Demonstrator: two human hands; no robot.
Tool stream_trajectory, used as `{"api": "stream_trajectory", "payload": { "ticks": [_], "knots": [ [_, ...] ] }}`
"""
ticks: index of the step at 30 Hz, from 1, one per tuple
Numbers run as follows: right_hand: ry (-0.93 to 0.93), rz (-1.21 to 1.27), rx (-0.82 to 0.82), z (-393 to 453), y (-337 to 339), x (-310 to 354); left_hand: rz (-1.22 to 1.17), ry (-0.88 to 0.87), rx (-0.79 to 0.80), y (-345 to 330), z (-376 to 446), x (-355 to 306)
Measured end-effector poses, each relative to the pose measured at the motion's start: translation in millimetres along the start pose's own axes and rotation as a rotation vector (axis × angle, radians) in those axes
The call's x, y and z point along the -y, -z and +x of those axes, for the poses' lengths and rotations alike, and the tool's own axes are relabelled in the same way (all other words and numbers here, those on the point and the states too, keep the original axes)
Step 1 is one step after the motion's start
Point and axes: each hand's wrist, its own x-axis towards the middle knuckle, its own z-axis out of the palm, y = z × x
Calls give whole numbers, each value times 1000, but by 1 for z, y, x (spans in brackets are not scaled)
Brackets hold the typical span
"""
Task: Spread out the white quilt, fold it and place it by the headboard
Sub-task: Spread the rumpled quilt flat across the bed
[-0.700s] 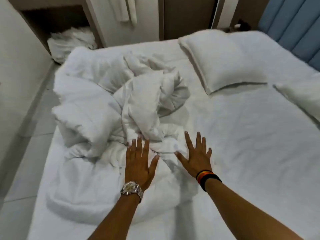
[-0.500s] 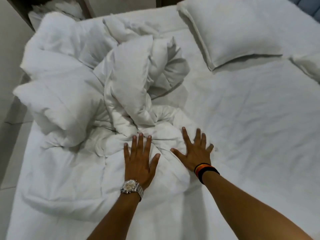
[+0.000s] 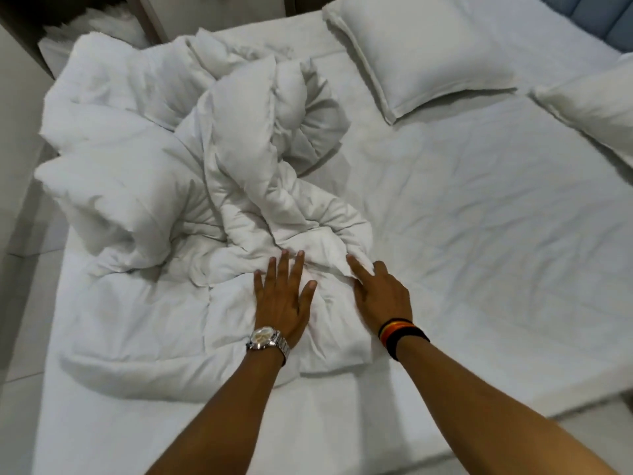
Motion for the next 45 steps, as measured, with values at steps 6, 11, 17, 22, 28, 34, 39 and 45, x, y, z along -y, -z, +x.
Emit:
{"api": "stream_trajectory", "payload": {
  "ticks": [6,11,17,22,28,34,39,45],
  "knots": [
    [-62,-49,-32,-136,47,-29,-49,-146,101,14,-60,-58],
    [-33,-155,138,-222,61,-60,-51,-249,223,-15,-137,-117],
    [-116,-232,171,-309,70,-163,-44,-334,314,-77,-215,-171],
    [-224,-127,180,-354,50,-214,70,-420,370,-109,-270,-189],
    [-292,-175,191,-337,10,-145,123,7,-78,-43,-315,-67],
    [184,-122,144,-295,-34,9,-242,658,-247,26,-324,93],
    [307,-180,279,-255,-86,111,-422,583,-145,36,-283,152],
    [246,-217,351,-239,-103,156,-449,504,-23,66,-286,154]
  ]
}}
